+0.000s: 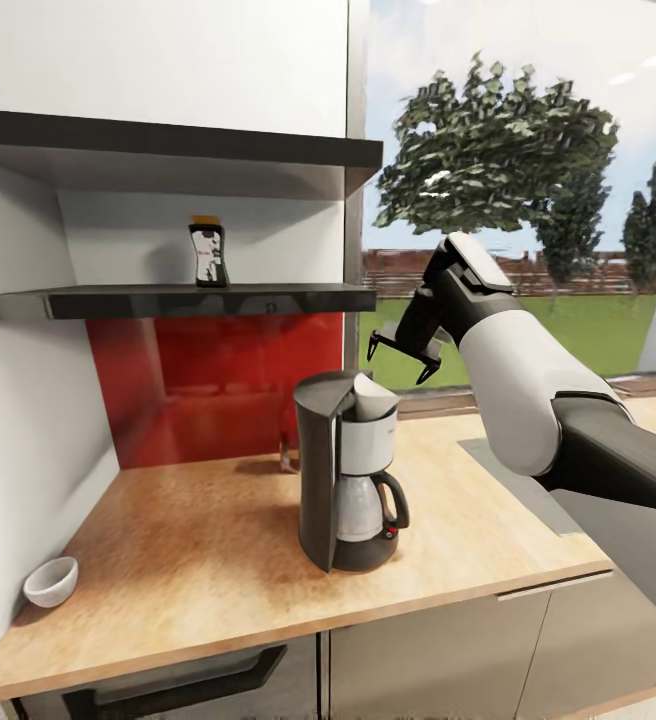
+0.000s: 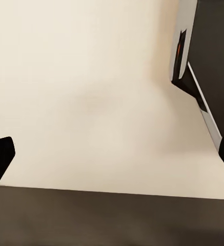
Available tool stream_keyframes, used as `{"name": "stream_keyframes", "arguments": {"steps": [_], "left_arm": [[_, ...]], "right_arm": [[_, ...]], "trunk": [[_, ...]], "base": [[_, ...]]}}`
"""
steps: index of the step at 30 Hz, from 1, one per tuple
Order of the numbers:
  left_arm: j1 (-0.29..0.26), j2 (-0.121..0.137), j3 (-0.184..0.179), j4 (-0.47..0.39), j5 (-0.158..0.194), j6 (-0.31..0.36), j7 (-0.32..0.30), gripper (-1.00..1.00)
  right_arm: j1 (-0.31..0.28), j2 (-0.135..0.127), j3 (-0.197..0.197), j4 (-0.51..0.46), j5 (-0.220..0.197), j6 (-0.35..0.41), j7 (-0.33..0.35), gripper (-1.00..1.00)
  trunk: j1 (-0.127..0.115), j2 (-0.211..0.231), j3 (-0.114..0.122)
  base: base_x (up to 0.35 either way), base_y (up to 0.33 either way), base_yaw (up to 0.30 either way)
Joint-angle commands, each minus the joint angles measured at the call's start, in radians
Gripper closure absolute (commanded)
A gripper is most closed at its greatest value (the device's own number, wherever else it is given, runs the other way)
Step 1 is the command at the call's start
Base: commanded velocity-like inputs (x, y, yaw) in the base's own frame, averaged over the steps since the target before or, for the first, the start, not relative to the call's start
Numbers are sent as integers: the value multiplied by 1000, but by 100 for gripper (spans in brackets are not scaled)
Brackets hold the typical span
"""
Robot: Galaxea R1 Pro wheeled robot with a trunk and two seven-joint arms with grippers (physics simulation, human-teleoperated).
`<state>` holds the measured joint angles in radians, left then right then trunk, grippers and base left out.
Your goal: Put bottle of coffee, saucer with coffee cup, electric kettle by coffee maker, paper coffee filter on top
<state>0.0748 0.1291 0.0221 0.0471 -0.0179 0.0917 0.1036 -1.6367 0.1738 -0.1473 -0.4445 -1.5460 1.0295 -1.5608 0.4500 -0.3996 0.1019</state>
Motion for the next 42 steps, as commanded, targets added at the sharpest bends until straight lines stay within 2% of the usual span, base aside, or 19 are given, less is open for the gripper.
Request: {"name": "stream_keyframes", "arguments": {"steps": [1,13,30,38,39,40,42], "left_arm": [[0,0,2,-1,-2,3,2,-100],[0,-1,2,-1,-2,3,2,-100],[0,-2,5,-1,-2,3,4,-100],[0,-2,7,-3,-2,3,4,-100],[0,-2,7,-3,-2,3,4,-100],[0,-2,7,-4,-2,3,3,-100],[0,-2,7,-4,-2,3,3,-100]], "right_arm": [[0,1,-5,-1,-6,11,-10,-100],[0,1,-5,0,-6,11,-10,-100],[0,1,-2,-1,-6,11,-10,-100],[-1,1,8,-36,-5,11,-9,-100],[-1,1,10,-46,-5,11,-9,-100],[-1,1,35,-103,-5,11,-4,-100],[-1,1,80,-143,-5,11,19,-100]], "trunk": [[0,0,0],[0,0,0],[0,0,0],[0,0,0],[0,0,0],[0,0,0],[0,0,0]], "base": [[-131,0,0],[-27,0,0],[-128,0,0],[-9,0,0],[0,0,0],[0,0,0],[0,0,0]]}}
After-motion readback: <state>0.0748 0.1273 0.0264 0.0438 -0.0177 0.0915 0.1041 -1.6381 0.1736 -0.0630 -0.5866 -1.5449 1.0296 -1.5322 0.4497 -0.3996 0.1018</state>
